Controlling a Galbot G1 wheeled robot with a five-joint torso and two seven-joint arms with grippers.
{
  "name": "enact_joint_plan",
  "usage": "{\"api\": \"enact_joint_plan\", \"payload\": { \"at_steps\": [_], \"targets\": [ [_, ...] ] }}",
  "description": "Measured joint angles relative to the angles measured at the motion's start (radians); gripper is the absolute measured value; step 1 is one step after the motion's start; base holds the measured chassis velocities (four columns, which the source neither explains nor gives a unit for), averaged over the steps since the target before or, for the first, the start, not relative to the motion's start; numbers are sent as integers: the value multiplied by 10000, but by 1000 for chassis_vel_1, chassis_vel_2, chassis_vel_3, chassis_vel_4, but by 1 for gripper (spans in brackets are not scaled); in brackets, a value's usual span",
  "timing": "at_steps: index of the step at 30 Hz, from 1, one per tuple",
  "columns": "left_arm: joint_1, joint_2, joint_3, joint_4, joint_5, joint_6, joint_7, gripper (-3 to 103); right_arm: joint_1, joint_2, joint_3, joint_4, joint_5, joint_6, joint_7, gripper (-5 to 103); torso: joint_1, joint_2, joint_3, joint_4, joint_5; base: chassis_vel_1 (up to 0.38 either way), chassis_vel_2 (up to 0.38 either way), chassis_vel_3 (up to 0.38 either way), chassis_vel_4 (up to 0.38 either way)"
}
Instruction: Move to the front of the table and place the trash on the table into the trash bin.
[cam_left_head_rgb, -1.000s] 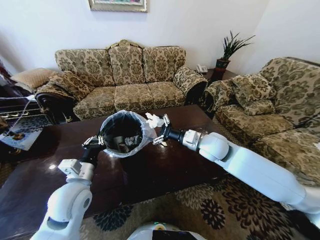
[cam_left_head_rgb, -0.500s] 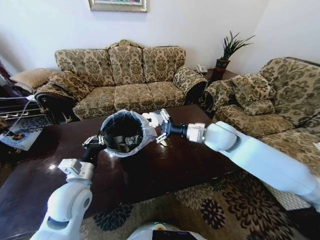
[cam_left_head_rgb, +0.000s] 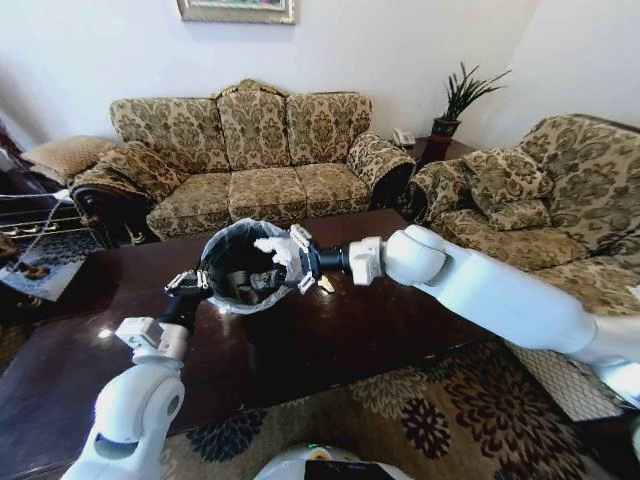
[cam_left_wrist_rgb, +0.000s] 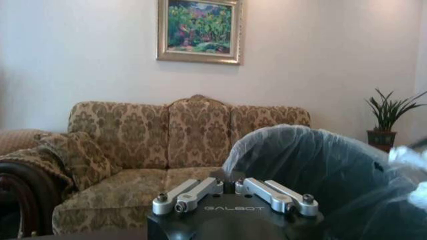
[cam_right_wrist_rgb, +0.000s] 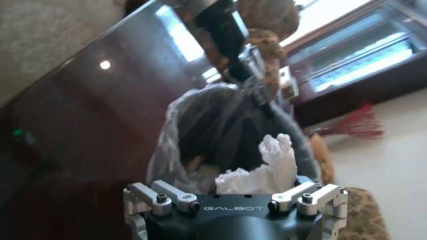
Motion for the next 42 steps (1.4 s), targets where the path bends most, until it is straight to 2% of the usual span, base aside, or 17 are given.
{"api": "enact_joint_plan", "payload": {
  "at_steps": [3,16,20,27,30,35,37,42],
  "targets": [
    [-27,-19,4,21,-13,0,2,3,326,91,-80,-79,-94,14,-517,100,0,0,0,2,-3,0,0,0,0],
    [-85,12,4,74,-37,0,7,3,551,240,-382,-150,-140,-65,-510,100,0,0,0,1,-1,0,0,0,0],
    [-125,0,23,100,-47,0,23,3,707,276,-779,-145,-658,291,-817,100,0,0,0,0,-1,0,0,0,0],
    [-158,-4,37,147,-52,0,39,3,716,479,-596,-234,-1737,771,-1448,100,0,0,0,2,0,0,0,0,0],
    [-175,-2,43,169,-55,-1,77,3,716,449,-553,-224,-1873,930,-1584,100,0,0,0,2,-1,0,0,0,0],
    [-197,-7,48,192,-57,-1,134,3,655,369,-579,-174,-1938,960,-1506,100,0,0,0,-2,-1,0,0,0,0],
    [-197,-22,70,193,-57,-3,151,3,527,491,-510,-267,-1947,903,-1011,100,0,0,0,-1,1,0,0,0,0],
    [-190,-33,55,201,-51,-11,154,3,552,852,-202,-457,-1941,563,-872,100,0,0,0,2,-3,0,0,0,0]
  ]
}}
